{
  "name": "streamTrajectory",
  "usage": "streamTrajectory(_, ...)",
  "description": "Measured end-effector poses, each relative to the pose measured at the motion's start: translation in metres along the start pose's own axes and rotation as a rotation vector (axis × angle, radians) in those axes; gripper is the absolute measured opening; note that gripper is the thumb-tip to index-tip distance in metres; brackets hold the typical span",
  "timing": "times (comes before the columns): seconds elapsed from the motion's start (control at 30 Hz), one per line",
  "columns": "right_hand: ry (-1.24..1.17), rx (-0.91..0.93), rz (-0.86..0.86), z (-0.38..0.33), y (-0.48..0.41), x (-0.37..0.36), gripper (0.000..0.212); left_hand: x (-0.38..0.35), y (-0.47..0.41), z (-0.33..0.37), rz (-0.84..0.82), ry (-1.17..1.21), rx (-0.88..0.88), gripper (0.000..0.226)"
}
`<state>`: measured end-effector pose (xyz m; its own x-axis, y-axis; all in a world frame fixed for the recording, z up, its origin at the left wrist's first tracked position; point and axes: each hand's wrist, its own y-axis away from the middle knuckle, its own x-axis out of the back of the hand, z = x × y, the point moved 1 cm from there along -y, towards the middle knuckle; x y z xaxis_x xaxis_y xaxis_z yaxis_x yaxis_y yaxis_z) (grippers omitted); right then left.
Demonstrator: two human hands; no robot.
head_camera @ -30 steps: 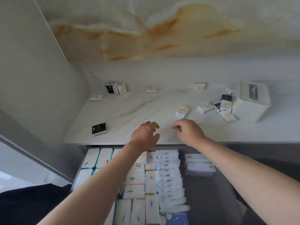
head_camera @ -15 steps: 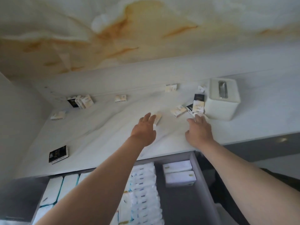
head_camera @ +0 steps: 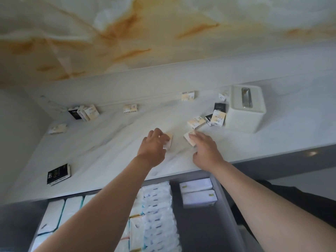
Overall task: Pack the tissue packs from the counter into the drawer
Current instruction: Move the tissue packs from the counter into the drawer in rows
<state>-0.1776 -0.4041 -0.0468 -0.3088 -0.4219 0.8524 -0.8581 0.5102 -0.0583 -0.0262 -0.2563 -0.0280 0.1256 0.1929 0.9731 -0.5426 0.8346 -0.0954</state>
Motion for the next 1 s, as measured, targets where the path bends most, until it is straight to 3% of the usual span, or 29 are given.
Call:
streamTrajectory(0.13,-0.105,-0.005,-0.012,-0.007,0.002,-0.003,0.050,-0.002,0.003,-0.007,-0.123,0.143,0.014,0.048)
streamTrajectory(0.27,-0.103,0.026,-0.063,-0.019,0.001,-0.007,0.038,0.003,0.008,-0.011,-0.069,0.097,-0.001,0.043)
streamTrajectory(0.4,-0.118,0.042,-0.123,-0.034,-0.001,-0.009,0.035,0.009,0.033,-0.024,-0.066,0.218,0.076,0.068)
streamTrajectory(0.63,-0.176,0.095,-0.196,-0.091,0.019,-0.031,0.063,0.028,0.102,-0.061,-0.035,0.323,0.141,0.075)
streamTrajectory(0.83,-0.130,0.223,-0.316,-0.148,0.045,-0.059,0.063,0.042,0.185,-0.093,-0.019,0.308,0.197,0.058)
streamTrajectory(1.0,-0.014,0.347,-0.500,-0.185,0.072,-0.092,0.049,0.035,0.242,-0.105,-0.213,0.099,0.300,0.042)
